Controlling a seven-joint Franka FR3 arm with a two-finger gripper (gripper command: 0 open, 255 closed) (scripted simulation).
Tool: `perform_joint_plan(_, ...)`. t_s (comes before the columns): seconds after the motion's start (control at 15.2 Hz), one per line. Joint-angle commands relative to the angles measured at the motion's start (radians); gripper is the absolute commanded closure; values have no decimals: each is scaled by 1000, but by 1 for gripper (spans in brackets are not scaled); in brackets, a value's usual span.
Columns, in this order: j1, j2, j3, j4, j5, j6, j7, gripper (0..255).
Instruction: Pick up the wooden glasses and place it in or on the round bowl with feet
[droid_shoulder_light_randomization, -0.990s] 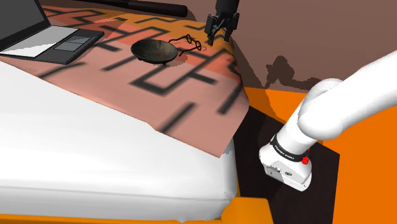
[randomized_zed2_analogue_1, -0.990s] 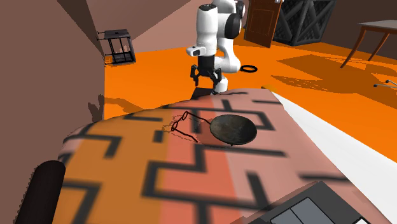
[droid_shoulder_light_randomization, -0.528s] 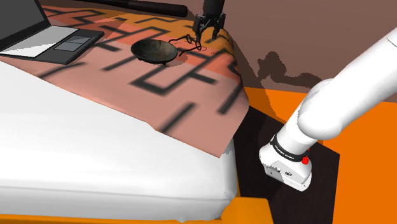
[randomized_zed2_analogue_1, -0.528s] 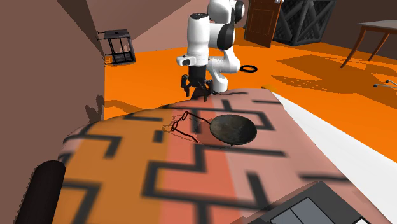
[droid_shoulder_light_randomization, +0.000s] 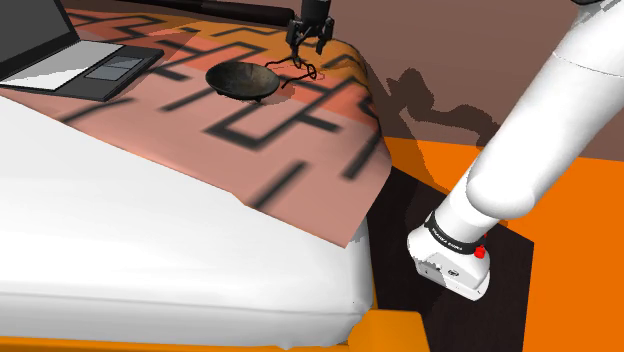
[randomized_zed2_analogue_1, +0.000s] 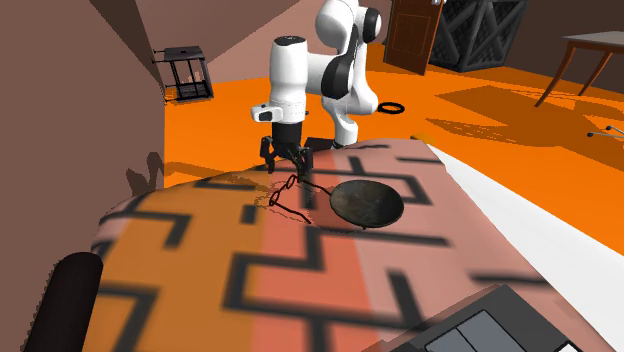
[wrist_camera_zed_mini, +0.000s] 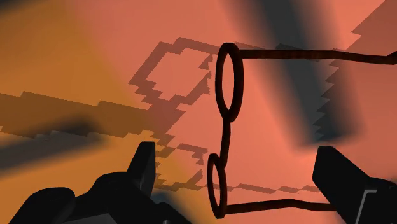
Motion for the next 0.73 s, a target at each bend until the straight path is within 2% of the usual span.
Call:
perform_joint_plan(0.0,-2,35,-2,25,3,19,-1,0)
perform_joint_plan(0.4,-4,73,-2,-8,9,89,-4,0)
perform_joint_plan(0.66,-4,77,-2,-10,10,96,-5,0)
